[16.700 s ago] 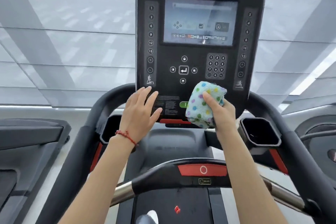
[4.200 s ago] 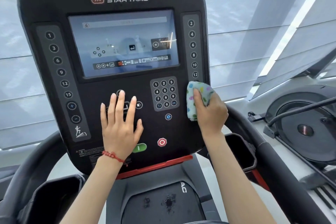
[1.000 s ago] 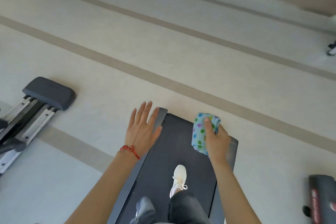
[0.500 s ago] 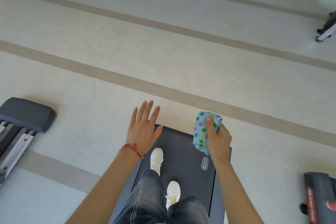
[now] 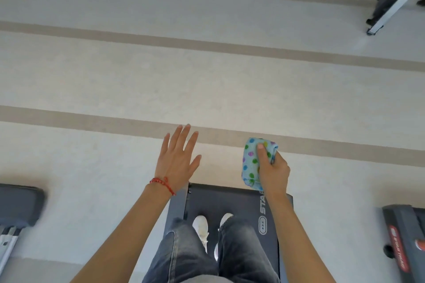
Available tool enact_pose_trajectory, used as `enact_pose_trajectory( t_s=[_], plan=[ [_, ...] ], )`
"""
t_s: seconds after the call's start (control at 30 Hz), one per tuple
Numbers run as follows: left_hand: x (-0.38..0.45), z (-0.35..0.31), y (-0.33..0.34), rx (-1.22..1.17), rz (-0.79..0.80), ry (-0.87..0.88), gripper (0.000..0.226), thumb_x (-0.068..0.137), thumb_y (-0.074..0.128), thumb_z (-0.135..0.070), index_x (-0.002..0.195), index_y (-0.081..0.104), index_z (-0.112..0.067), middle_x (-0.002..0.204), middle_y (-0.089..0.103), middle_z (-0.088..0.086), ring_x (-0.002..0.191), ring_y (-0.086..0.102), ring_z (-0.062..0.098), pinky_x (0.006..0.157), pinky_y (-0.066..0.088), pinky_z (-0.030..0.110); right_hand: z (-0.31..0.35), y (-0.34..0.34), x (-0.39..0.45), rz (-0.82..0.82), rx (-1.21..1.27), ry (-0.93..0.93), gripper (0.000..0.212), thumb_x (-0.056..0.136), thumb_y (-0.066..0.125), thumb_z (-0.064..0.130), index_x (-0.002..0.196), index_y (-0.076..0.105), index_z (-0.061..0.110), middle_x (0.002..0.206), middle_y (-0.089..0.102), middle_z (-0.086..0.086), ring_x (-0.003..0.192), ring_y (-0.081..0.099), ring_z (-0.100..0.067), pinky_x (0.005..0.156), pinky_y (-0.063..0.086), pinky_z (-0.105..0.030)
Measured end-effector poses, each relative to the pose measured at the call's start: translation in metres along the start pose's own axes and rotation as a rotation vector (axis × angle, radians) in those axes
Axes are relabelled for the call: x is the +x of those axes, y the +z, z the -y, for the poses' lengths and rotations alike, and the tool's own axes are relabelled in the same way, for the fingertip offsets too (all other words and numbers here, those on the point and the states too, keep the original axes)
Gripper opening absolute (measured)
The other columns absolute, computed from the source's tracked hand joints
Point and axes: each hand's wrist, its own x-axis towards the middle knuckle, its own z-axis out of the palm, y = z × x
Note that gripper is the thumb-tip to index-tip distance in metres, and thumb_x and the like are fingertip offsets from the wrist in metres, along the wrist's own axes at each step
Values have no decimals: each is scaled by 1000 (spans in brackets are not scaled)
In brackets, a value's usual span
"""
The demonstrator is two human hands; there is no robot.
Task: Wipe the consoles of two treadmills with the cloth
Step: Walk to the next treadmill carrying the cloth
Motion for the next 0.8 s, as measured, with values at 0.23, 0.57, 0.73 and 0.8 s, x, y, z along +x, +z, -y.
enact_pose_trajectory(
  t_s=[0.23,0.57,0.73,0.8],
  plan=[
    [90,-12,15,-7,18,20,57,89,35,-38,131,51,-4,138,48,18,130,32,32,101,34,55,16,-2,84,-9,4,15,41,87,58,39,57,45,13,58,52,1,55,51,-10,42,39,-8],
    [202,-45,27,-6,-7,26,55,90,34,-39,129,54,-5,136,50,17,128,38,33,102,32,53,46,-9,200,-17,-11,-34,43,88,57,37,54,40,17,54,46,4,52,46,-9,46,39,-16],
    [259,-42,50,-46,-27,56,55,90,35,-39,129,53,-4,134,52,18,124,47,35,100,37,53,38,7,251,-25,10,-30,40,88,57,36,55,44,17,55,49,3,54,49,-11,50,41,-22],
    [286,-37,69,-49,-40,80,55,90,35,-39,128,55,-4,132,53,18,122,49,36,98,39,53,30,18,275,-43,21,-45,39,89,57,35,55,45,18,55,49,4,54,49,-9,47,41,-16]
  ],
)
